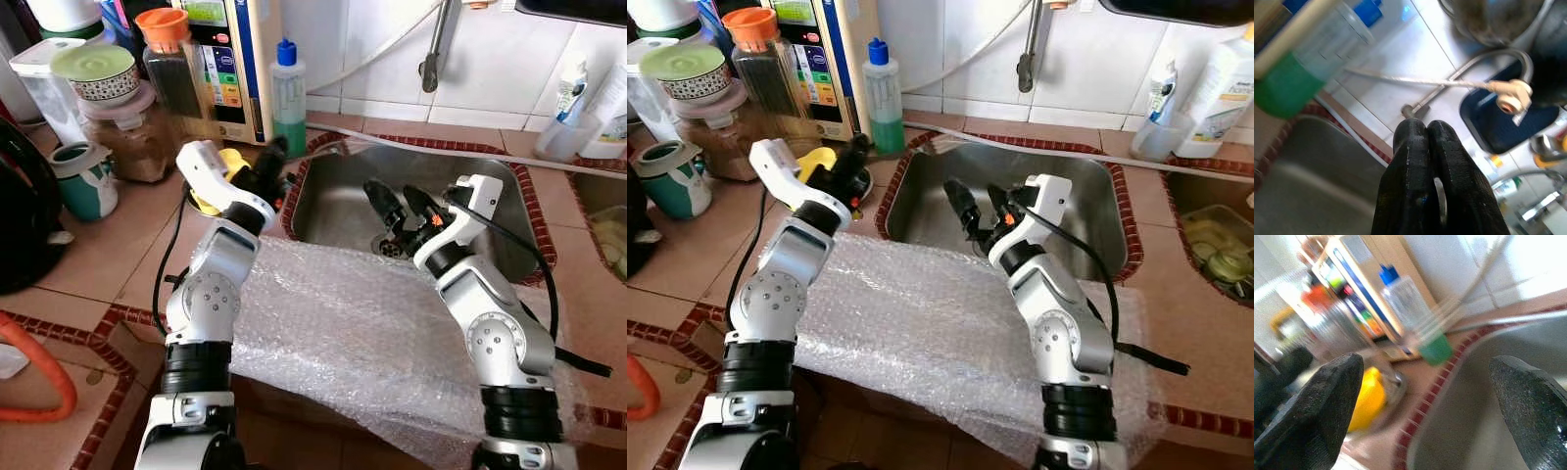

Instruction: Kitchen organization

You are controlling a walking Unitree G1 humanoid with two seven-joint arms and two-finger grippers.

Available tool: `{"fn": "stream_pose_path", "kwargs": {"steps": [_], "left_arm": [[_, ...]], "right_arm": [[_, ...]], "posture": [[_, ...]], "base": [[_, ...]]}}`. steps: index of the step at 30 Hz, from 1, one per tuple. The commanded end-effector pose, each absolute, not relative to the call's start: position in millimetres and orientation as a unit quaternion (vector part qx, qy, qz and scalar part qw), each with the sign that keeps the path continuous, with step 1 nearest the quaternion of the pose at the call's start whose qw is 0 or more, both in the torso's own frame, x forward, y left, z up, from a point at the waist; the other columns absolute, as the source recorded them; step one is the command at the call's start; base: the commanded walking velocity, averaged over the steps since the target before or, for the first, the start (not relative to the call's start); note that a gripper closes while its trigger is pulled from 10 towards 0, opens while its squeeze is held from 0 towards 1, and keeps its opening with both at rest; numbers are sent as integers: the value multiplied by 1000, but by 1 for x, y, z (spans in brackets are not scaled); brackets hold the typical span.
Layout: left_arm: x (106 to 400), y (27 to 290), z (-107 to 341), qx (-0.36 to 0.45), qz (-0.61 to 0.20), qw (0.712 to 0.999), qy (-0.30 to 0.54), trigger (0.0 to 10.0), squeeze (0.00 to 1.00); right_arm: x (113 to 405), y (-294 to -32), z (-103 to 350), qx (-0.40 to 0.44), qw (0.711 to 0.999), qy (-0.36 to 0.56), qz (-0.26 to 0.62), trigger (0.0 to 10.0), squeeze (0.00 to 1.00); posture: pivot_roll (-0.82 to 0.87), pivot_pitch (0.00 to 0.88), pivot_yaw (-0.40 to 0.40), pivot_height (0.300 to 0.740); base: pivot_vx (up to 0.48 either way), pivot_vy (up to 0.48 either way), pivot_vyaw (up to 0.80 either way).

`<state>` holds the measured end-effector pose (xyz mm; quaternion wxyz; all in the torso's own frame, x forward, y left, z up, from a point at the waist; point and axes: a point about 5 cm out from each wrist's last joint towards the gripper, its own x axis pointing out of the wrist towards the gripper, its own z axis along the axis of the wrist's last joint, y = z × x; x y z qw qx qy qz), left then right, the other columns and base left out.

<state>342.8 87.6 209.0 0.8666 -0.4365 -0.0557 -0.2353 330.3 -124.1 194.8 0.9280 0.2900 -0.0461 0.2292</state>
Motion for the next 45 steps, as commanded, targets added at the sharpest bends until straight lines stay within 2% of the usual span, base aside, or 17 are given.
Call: {"fn": "stream_pose_path", "kwargs": {"steps": [1, 6, 12, 19, 20, 21, 32, 34, 35, 36, 37, 41, 45], "left_arm": [[338, 82, 217, -439, -263, 857, -63, 0, 0], [335, 73, 219, -440, -290, 848, -59, 0, 0], [328, 65, 221, -445, -309, 839, -55, 0, 0], [325, 64, 221, -452, -315, 833, -50, 0, 0], [324, 63, 221, -454, -317, 831, -48, 0, 0], [323, 61, 220, -460, -321, 826, -44, 0, 0], [322, 50, 230, -484, -346, 803, -41, 0, 0], [324, 49, 232, -483, -348, 803, -43, 0, 0], [324, 49, 232, -484, -347, 802, -43, 0, 0], [325, 49, 233, -485, -346, 802, -44, 0, 0], [325, 49, 233, -488, -347, 799, -42, 0, 0], [325, 45, 233, -493, -352, 795, -37, 0, 0], [323, 39, 234, -497, -364, 787, -31, 0, 0]], "right_arm": [[335, -117, 207, 313, 918, -58, 236, 10000, 0], [346, -115, 215, 355, 906, -70, 221, 10000, 0], [357, -117, 210, 377, 905, -56, 191, 10000, 0], [363, -118, 208, 399, 897, -56, 180, 10000, 0], [364, -118, 208, 406, 894, -58, 178, 7294, 0], [367, -120, 210, 419, 889, -60, 177, 0, 0], [374, -120, 205, 463, 868, -50, 170, 0, 0], [374, -119, 202, 470, 865, -45, 168, 3333, 0], [375, -118, 202, 471, 865, -44, 170, 7216, 0], [375, -118, 201, 471, 864, -44, 171, 7216, 0], [374, -116, 201, 473, 863, -42, 173, 10000, 0], [374, -112, 195, 490, 851, -28, 188, 10000, 0], [377, -108, 195, 474, 858, -29, 195, 10000, 0]], "posture": [[43, 39, 62, 740], [49, 33, 58, 740], [57, 36, 48, 740], [55, 39, 46, 740], [55, 40, 45, 740], [54, 40, 44, 740], [61, 39, 54, 740], [61, 39, 54, 740], [61, 39, 54, 740], [61, 39, 54, 740], [61, 39, 54, 740], [51, 39, 57, 740], [52, 43, 51, 740]], "base": [[0, 0, 0], [0, 0, 0], [0, 0, 0], [0, 0, 0], [0, 0, 0], [0, 0, 0], [0, 0, 0], [0, 0, 0], [0, 0, 0], [0, 0, 0], [0, 0, 0], [0, 0, 0], [0, 0, 0]]}}
